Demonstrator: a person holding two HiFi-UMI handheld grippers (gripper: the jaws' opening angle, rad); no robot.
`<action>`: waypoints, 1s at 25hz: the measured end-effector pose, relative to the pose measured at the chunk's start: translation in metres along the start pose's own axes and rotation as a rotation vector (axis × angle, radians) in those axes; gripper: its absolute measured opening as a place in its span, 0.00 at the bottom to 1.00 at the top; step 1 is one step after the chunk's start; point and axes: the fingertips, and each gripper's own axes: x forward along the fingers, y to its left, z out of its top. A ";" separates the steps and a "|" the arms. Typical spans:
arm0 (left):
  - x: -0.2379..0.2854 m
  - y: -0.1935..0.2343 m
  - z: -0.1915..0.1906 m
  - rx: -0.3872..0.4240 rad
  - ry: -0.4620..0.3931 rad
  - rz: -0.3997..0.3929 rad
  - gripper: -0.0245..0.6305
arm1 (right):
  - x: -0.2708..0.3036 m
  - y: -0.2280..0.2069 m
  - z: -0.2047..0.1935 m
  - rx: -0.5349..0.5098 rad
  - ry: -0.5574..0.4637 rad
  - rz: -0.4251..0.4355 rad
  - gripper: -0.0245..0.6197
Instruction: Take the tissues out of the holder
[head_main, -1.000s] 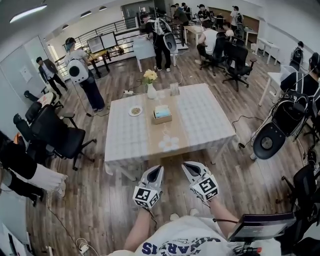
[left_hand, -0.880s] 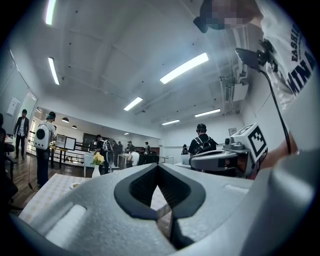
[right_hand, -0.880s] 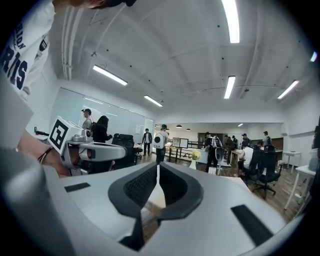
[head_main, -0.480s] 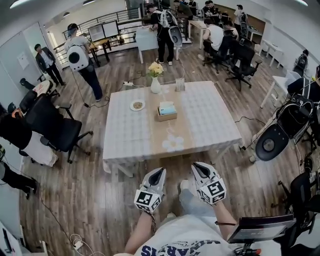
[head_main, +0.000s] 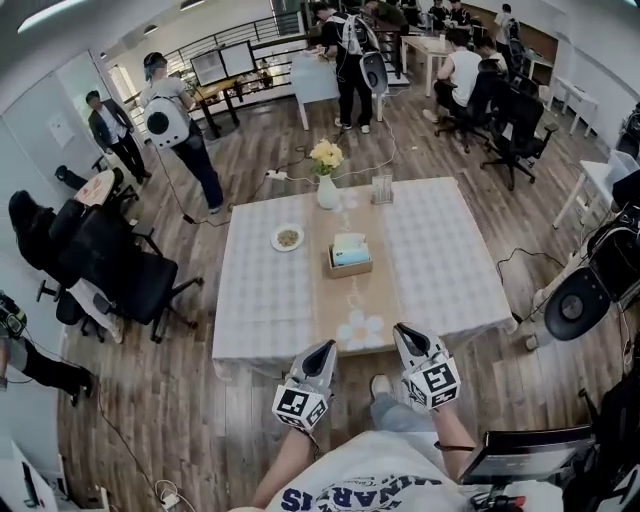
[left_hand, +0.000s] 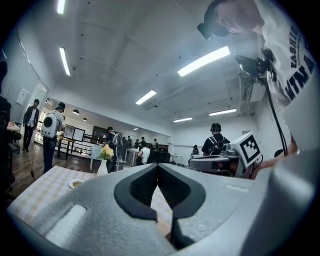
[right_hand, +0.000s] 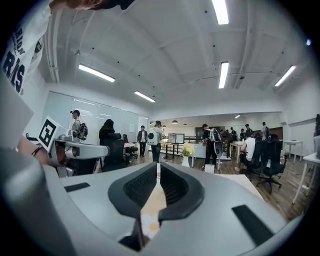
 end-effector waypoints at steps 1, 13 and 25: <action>0.017 0.008 0.001 0.003 0.001 0.004 0.04 | 0.013 -0.017 0.003 0.000 -0.008 -0.002 0.05; 0.154 0.071 0.030 0.031 -0.004 0.076 0.04 | 0.130 -0.121 0.014 0.022 -0.016 0.091 0.05; 0.178 0.090 0.042 0.063 0.018 0.100 0.04 | 0.154 -0.144 0.012 0.089 -0.019 0.113 0.05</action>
